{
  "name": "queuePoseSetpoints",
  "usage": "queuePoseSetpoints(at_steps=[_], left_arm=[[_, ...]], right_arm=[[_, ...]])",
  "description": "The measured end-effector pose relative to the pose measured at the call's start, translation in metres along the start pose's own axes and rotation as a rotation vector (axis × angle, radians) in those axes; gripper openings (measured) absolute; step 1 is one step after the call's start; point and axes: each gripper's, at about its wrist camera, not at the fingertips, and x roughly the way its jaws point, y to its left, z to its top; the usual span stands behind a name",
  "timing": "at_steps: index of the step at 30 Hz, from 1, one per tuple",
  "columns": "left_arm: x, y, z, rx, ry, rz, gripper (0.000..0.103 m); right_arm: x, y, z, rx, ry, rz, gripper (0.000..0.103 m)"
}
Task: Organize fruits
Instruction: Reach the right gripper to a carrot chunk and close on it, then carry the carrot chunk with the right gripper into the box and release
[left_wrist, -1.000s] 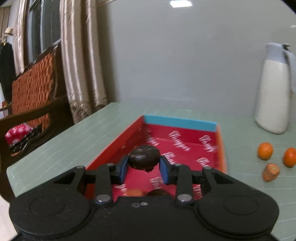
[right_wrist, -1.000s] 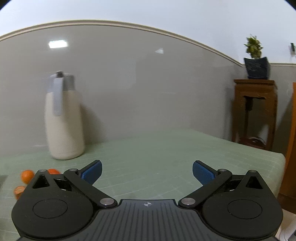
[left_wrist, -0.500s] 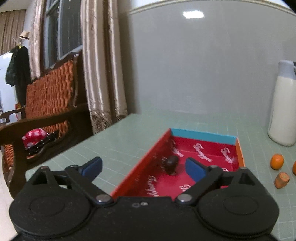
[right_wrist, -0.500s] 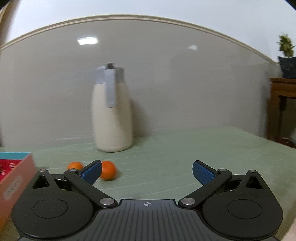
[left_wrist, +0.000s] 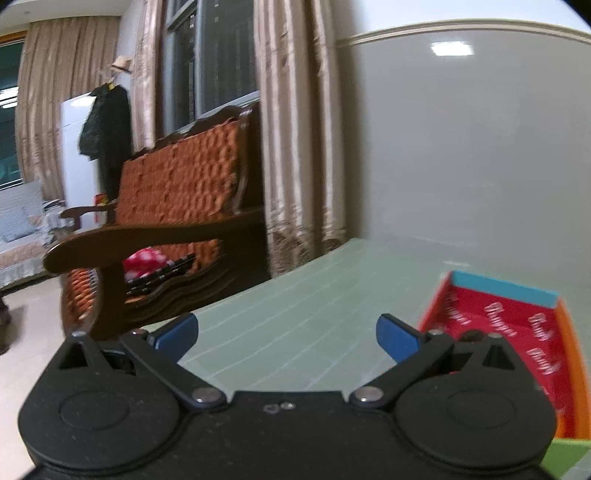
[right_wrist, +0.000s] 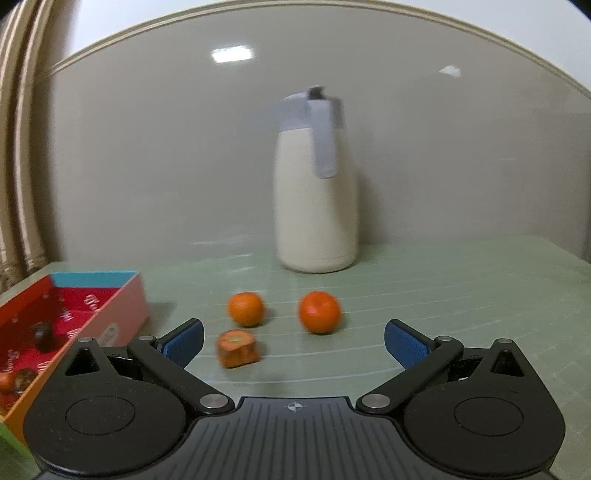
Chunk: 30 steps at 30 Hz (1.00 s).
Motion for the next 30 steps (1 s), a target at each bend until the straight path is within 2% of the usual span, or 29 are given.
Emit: queuePoseSetpoints(at_steps=[6,11,13,14,15,18,20,24,27,30], left_arm=[[0.009,0.028,-0.011,-0.073,0.055,0.098,0.097],[0.011,0.052,-0.012,-0.129,0.078,0.16,0.097],[0.007,0.057,-0.012,-0.133,0.063,0.183,0.097],[0.006,0.06,-0.012,-0.131,0.057,0.193,0.097],[0.005,0.062,-0.012,-0.13,0.052,0.201,0.097],[0.005,0.069,-0.012,-0.131,0.05,0.217,0.097],[0.007,0.073,-0.012,-0.134,0.056,0.226,0.097],[0.01,0.078,-0.012,-0.144,0.07,0.239,0.097],[0.011,0.081,-0.013,-0.152,0.075,0.247,0.097],[0.012,0.083,-0.013,-0.155,0.079,0.254,0.097]], right_arm=[[0.012,0.015,-0.001,-0.015,0.048,0.077,0.103],[0.027,0.019,0.001,0.0,0.131,0.09,0.102],[0.035,0.02,0.001,0.008,0.168,0.084,0.095],[0.04,0.021,0.001,0.006,0.19,0.087,0.081],[0.046,0.022,0.001,0.003,0.223,0.088,0.072],[0.064,0.021,0.001,0.029,0.292,0.097,0.07],[0.07,0.022,0.003,0.034,0.292,0.098,0.069],[0.078,0.026,0.005,-0.005,0.288,0.074,0.043],[0.078,0.028,0.004,-0.02,0.287,0.08,0.037],[0.075,0.028,0.004,-0.013,0.283,0.105,0.037]])
